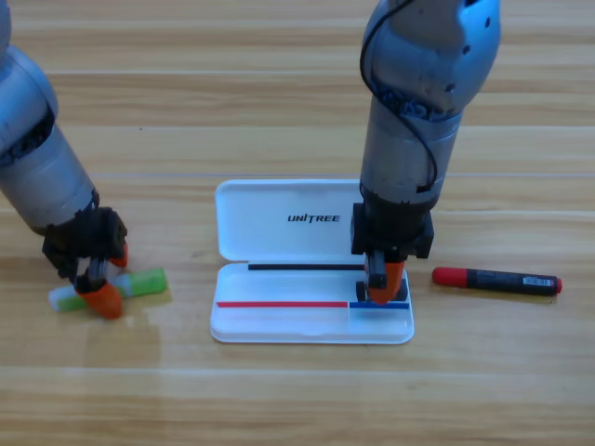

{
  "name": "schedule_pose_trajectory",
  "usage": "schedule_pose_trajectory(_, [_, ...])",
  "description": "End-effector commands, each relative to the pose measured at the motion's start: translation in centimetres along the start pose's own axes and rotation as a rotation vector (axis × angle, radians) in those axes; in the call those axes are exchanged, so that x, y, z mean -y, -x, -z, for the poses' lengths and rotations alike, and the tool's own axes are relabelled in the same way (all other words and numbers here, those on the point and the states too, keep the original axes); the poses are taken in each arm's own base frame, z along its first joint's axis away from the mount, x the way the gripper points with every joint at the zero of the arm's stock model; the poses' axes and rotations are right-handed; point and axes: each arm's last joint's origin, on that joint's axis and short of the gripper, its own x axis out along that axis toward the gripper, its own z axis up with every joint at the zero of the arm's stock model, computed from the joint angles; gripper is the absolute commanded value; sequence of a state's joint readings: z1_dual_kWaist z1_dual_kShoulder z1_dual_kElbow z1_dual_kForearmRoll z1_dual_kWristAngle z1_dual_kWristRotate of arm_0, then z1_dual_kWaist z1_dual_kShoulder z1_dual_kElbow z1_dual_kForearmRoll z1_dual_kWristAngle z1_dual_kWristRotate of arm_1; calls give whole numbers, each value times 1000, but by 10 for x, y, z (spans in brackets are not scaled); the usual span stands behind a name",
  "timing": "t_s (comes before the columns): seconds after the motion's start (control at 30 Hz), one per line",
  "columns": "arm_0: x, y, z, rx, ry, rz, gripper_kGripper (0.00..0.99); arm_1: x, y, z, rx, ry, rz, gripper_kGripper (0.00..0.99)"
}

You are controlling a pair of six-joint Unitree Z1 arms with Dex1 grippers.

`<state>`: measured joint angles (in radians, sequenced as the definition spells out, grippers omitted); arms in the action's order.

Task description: Clean up eraser and pencils

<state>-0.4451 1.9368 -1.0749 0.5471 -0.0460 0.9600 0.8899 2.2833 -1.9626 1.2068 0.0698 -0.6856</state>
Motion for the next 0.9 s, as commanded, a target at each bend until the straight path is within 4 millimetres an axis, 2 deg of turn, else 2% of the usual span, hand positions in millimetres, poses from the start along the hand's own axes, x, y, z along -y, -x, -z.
schedule_pose_trajectory(0.03, [0, -19, -9, -16, -19, 36, 517, -2, -38, -10, -80, 23, -51, 0])
schedule_pose_trajectory(0.3, [1, -18, -9, -9, -33, 41, 40, -2, -39, -10, -82, 14, -52, 0])
schedule_pose_trajectory(0.33, [1, -17, -9, -9, -33, 41, 0, -2, -39, -10, -84, 12, -53, 0])
schedule_pose_trajectory(0.43, [2, -16, -8, -14, -33, 45, 0, -2, -40, -10, -84, 12, -55, 0])
schedule_pose_trajectory(0.47, [3, -16, -7, -18, -33, 50, 0, -2, -40, -10, -84, 12, -55, 34])
schedule_pose_trajectory(0.5, [3, -15, -7, -19, -32, 54, 0, -3, -40, -10, -82, 12, -58, 138])
schedule_pose_trajectory(0.6, [2, -7, -8, -30, -36, 75, 0, -3, -39, -10, -79, 12, -59, 534])
schedule_pose_trajectory(0.8, [-1, 23, -12, -37, -50, 84, 0, -4, -36, -9, -76, 12, -57, 727])
schedule_pose_trajectory(0.9, [0, 35, -12, -32, -51, 77, 0, -10, -16, -4, -48, 13, -48, 744])
